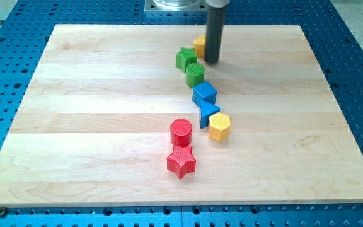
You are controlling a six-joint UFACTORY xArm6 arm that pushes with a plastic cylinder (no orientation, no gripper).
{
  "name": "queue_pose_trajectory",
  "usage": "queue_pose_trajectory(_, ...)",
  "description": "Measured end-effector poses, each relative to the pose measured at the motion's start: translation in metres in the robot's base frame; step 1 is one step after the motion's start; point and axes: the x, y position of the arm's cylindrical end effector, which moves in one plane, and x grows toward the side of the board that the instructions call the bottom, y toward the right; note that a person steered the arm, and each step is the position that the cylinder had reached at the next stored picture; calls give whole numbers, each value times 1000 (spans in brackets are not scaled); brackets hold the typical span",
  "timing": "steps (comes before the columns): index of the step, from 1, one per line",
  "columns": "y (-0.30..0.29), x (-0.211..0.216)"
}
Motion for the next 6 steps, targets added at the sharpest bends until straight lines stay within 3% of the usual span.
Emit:
queue_pose_trajectory(2, 53, -54)
queue_pose_trajectory(4, 16, -68)
queue_pose_trajectory(5, -27, -101)
queue_pose_trajectory(6, -144, -97)
